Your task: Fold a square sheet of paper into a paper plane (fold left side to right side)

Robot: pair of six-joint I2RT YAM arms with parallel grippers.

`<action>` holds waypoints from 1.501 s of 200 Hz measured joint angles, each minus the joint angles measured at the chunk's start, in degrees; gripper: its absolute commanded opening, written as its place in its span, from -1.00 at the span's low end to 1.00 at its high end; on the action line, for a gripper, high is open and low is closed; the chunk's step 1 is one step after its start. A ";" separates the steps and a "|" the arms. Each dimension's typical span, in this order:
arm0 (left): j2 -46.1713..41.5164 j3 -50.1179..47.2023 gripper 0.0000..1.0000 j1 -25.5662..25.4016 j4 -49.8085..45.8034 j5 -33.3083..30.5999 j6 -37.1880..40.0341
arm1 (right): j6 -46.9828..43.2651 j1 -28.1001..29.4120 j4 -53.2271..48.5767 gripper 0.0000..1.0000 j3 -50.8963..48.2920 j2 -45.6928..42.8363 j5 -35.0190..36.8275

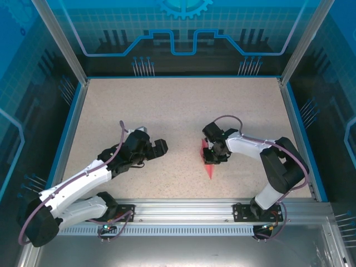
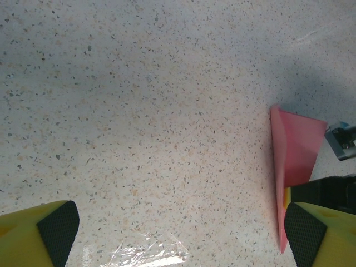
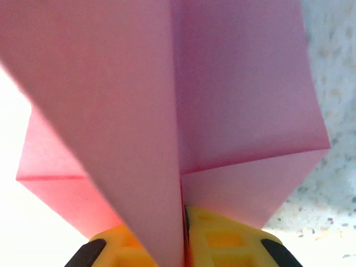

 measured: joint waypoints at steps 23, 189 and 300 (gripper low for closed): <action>-0.74 0.28 0.98 0.09 -0.04 0.04 1.01 | -1.18 -2.08 -2.45 -0.79 6.32 1.97 0.76; -4.63 1.57 0.97 0.09 -4.09 2.62 7.63 | -6.99 -8.13 -15.39 -0.58 38.38 28.72 4.37; -1.46 1.84 0.97 4.33 -4.20 5.60 8.57 | -7.87 -7.91 -16.28 -0.34 38.97 28.37 4.46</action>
